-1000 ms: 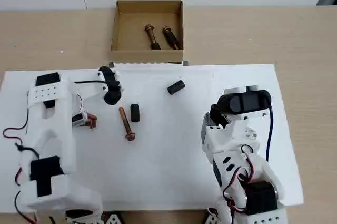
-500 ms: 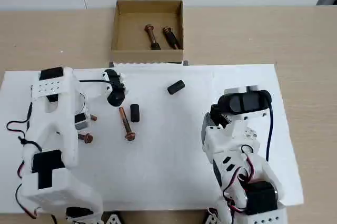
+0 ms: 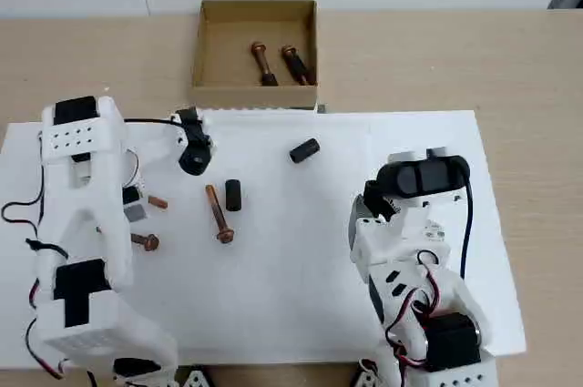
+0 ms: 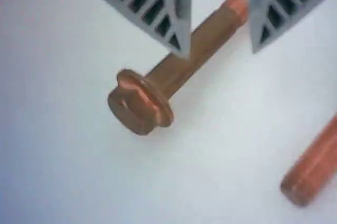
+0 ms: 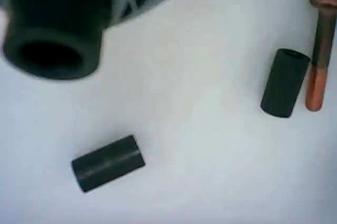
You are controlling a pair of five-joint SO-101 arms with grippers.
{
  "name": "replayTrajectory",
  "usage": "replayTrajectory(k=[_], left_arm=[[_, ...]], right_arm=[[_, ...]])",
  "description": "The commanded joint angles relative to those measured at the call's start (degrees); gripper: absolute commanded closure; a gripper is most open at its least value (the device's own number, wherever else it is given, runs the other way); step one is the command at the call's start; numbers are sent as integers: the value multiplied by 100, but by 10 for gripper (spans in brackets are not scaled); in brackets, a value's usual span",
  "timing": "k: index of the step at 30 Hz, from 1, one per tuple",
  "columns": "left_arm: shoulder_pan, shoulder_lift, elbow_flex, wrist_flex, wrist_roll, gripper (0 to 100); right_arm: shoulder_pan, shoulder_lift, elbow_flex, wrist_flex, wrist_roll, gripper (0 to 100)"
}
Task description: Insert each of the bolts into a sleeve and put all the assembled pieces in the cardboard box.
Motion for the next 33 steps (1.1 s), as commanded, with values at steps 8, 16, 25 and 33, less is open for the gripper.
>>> replayTrajectory(k=[8, 16, 25, 33], left_arm=[[18, -53, 136, 176, -519, 926], [185, -1301, 971, 176, -527, 924], [-9, -1354, 1473, -229, -598, 924], [-255, -879, 1473, -536, -633, 923]], right_arm=[[-4, 22, -35, -145, 62, 995], [-4, 22, -35, -145, 62, 995], [-4, 22, -35, -145, 62, 995], [-4, 22, -35, -119, 62, 995]])
